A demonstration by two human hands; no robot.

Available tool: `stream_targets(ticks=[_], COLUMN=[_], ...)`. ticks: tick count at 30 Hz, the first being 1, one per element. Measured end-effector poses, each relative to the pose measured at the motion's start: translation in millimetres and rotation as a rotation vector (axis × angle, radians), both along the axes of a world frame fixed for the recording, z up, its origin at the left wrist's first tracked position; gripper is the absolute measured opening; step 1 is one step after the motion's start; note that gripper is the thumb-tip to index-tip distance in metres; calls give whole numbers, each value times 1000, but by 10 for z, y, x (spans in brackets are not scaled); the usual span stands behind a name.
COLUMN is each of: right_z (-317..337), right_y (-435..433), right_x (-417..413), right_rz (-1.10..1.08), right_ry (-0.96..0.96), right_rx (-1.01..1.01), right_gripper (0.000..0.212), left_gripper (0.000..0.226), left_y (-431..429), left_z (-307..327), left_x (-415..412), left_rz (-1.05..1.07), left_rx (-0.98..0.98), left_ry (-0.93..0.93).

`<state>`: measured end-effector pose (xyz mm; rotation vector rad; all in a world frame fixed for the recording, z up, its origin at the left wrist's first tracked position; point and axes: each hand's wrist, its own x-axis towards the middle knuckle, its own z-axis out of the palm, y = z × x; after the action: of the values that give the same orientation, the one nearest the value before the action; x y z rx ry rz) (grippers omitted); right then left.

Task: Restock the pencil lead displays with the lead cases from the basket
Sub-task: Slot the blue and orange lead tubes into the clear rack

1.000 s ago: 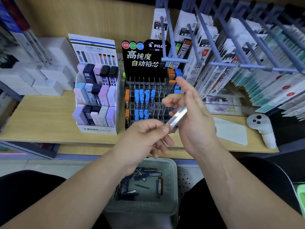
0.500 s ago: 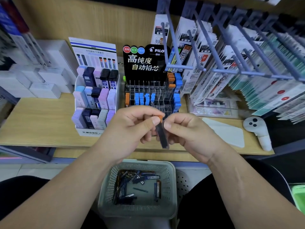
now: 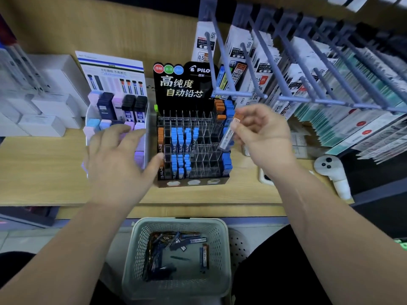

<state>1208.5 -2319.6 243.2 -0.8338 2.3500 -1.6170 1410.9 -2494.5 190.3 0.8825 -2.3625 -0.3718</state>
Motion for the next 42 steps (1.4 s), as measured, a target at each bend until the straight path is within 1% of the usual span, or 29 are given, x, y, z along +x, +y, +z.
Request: stream_targets(ticks=[2, 4, 6, 9, 12, 14, 17, 20, 23, 27, 30, 32, 36, 38, 40, 41, 42], right_z=[14, 11, -8, 24, 135, 167, 142, 98, 24, -72, -111, -134, -119, -126, -201, -251, -307], right_y=[-58, -105, -143, -180, -183, -199, -218, -221, -244, -302, -335, -359, -341, -283, -204, -161, -118], right_x=[-71, -108, -138, -151, -157, -171, -173, -213, -272, -293, -309, -304, -153, 57, 310, 433, 557], right_rz=[23, 64, 85, 58, -9, -22, 18, 54, 53, 84, 62, 58, 28, 132, 338, 447, 557], right_ry=[138, 225, 292, 353, 400, 434, 515, 534, 563, 711, 686, 708, 847, 922, 945, 913, 839], right_rx=[84, 156, 214, 237, 178, 196, 306, 318, 330, 318, 308, 319, 325, 301, 346, 376, 411], right_gripper=[25, 22, 21, 19, 21, 26, 15, 8, 10, 10, 12, 13, 24, 19, 18, 20, 21], left_gripper=[71, 81, 89, 97, 96, 95, 96, 99, 102, 104, 104, 104, 103, 101, 91, 83, 73], left_y=[-5, 41, 75, 80, 76, 79, 86, 97, 111, 110, 100, 94, 93, 98, 107, 110, 110], left_z=[-40, -68, -111, -152, -151, -150, -154, -158, -172, -187, -199, -205, -166, -142, -128, -117, -104], left_x=[-15, -44, -64, -71, -79, -86, -98, -103, -101, -105, -109, -107, -98, -73, -25, 11, 54], left_rz=[6, -23, -52, -56, -50, -49, -45, -36, -34, -37, -37, -39, -54, -65, -80, -89, -96], left_rx=[8, -1, -6, -3, 6, 16, 9, 2, -1, -2, 1, -5, -4, -15, -41, -63, -92], left_ry=[-91, -161, -219, -259, -259, -254, -264, -280, -316, -337, -343, -350, -325, -282, -200, -145, -85])
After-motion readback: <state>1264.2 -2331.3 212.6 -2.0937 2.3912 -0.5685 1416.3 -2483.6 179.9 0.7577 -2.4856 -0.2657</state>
